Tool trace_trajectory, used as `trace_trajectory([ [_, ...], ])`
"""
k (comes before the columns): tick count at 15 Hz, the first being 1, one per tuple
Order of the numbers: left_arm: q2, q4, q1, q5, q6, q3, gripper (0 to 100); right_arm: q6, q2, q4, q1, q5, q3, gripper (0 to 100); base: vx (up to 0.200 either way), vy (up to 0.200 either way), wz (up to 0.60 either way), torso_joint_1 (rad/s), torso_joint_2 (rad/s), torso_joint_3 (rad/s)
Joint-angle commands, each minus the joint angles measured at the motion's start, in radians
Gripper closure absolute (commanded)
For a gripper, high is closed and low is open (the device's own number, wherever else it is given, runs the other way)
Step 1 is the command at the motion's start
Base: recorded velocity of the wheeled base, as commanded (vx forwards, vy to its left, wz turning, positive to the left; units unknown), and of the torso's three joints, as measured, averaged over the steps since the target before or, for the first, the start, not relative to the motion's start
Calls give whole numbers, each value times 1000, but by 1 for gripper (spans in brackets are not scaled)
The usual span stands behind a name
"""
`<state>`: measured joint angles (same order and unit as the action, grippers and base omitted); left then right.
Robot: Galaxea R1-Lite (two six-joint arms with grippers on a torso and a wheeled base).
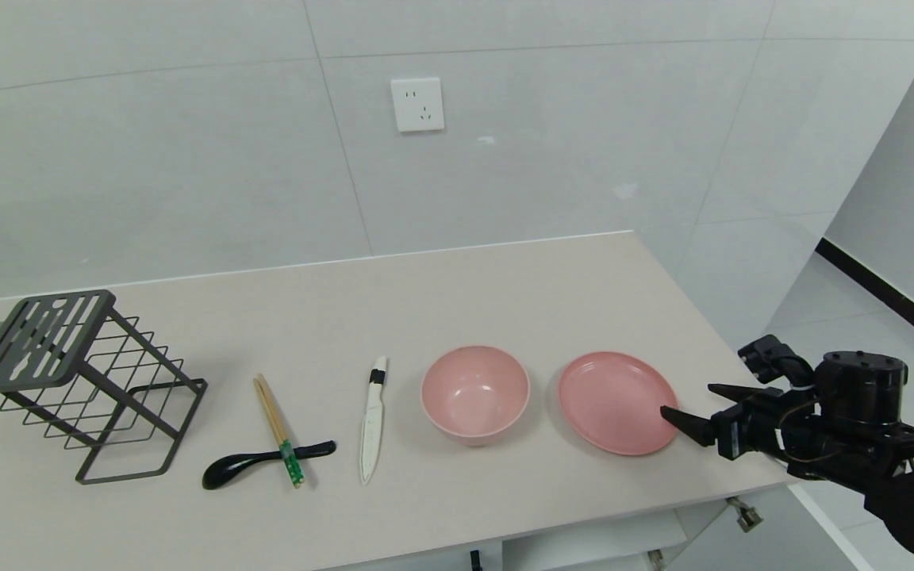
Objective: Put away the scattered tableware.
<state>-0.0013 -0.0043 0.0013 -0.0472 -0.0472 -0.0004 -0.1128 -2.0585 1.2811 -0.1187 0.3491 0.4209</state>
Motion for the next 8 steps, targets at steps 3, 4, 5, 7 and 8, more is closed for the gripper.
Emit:
trace_trajectory([
  [3,1,0,0,0,0,0,0,2,-83,0,-2,-2,115,0,0,0,0,0,0,0],
  [4,1,0,0,0,0,0,0,4,-100,0,-9,-4,133,0,0,0,0,0,0,0],
  [5,1,0,0,0,0,0,0,5,-109,1,-15,-4,144,0,0,0,0,0,0,0],
  [7,1,0,0,0,0,0,0,13,-115,-2,-55,-10,188,0,0,0,0,0,0,0],
  [8,1,0,0,0,0,0,0,19,-127,-5,-82,-24,196,0,0,0,0,0,0,0],
])
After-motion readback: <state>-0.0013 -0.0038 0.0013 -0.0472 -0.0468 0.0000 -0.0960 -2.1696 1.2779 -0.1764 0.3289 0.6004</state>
